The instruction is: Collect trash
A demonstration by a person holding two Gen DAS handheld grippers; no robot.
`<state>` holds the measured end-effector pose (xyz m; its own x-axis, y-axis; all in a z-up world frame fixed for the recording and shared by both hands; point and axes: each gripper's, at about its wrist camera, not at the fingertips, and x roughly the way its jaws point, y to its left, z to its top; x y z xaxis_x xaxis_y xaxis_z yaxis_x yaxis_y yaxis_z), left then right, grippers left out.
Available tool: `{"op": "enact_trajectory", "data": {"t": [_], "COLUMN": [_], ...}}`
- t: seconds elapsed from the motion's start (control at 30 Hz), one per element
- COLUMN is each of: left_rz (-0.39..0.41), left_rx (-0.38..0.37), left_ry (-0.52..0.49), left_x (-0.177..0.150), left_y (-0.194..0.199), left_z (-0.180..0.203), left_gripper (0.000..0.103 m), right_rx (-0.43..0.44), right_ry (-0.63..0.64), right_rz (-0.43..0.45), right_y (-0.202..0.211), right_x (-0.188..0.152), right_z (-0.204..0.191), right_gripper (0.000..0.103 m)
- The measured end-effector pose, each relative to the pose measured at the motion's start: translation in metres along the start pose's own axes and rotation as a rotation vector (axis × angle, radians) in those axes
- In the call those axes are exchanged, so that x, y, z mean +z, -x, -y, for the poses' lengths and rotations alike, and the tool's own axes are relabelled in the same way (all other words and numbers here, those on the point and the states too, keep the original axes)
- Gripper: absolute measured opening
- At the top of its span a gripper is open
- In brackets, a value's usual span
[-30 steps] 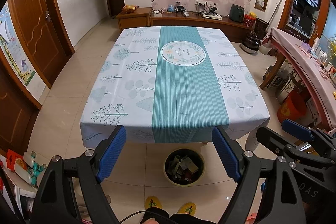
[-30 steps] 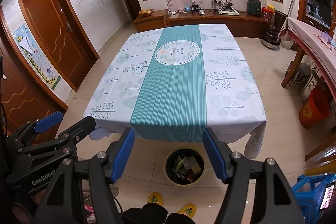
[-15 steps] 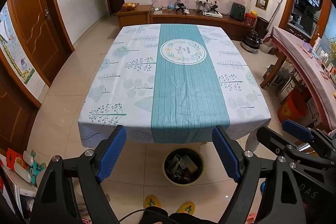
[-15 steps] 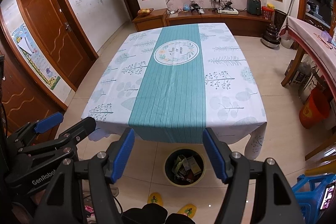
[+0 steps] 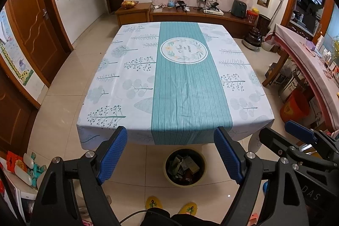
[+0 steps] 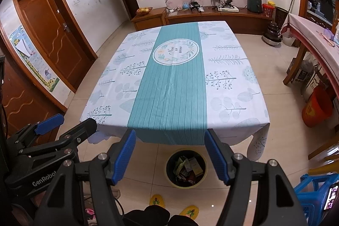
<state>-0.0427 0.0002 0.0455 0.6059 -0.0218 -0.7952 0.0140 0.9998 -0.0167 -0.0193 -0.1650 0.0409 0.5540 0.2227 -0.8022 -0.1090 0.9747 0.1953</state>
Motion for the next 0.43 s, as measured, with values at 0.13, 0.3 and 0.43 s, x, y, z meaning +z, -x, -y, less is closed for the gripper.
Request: {"op": "enact_trajectory", "data": {"t": [0.13,0.3,0.43], "left_rz": [-0.001,-0.006,-0.009], "left_rx": [0.000,0.002,0.002], "left_ry": [0.003,0.001,-0.002], "left_x": [0.0013,0.0005,-0.0004], "left_y": [0.0000,-0.0026,-0.0041], "left_z": [-0.0002,0.0007,0.0008], "left_gripper": [0.082,0.082,0.082], "right_rx": [0.000,0.001,0.002], "right_ry": [0.001,0.002,0.001], "right_rz": [0.000,-0.001,-0.002], "right_y": [-0.0001,0.0000,-0.0001], "right_x": [0.0003,0.0007,0.0010], "right_z": [0.0006,0.0007,0.0005], "right_gripper": [0.068,0.068,0.068]}}
